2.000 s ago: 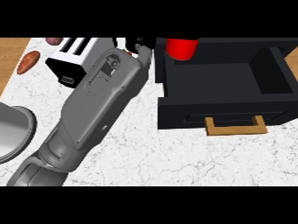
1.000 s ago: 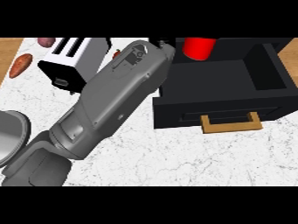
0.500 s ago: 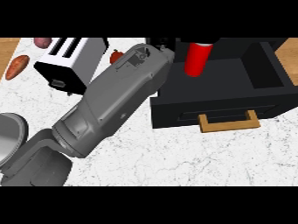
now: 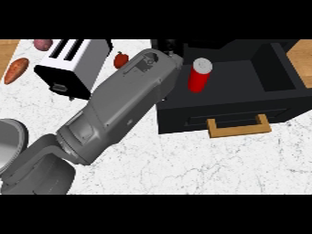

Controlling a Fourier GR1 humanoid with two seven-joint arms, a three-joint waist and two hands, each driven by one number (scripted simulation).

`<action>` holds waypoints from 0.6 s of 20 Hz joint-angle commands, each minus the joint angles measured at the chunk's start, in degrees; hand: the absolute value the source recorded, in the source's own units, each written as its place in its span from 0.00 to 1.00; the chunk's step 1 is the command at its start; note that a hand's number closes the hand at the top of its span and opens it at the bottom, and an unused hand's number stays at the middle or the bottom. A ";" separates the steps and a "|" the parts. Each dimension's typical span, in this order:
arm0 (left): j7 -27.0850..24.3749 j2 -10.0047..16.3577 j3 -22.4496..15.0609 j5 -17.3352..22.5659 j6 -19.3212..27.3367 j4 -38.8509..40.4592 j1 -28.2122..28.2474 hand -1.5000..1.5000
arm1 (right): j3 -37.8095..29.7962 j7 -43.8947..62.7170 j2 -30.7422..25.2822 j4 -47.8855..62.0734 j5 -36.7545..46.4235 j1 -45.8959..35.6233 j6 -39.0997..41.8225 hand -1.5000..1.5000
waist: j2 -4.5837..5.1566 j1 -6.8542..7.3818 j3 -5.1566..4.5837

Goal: Pick up the can, place it into the drawer and close the drawer

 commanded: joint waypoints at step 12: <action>-8.19 0.00 0.49 5.67 -0.53 -0.31 1.00 0.00 | -1.75 -9.64 -3.62 -5.69 13.24 -4.15 4.81 0.00 | -0.11 1.32 -0.05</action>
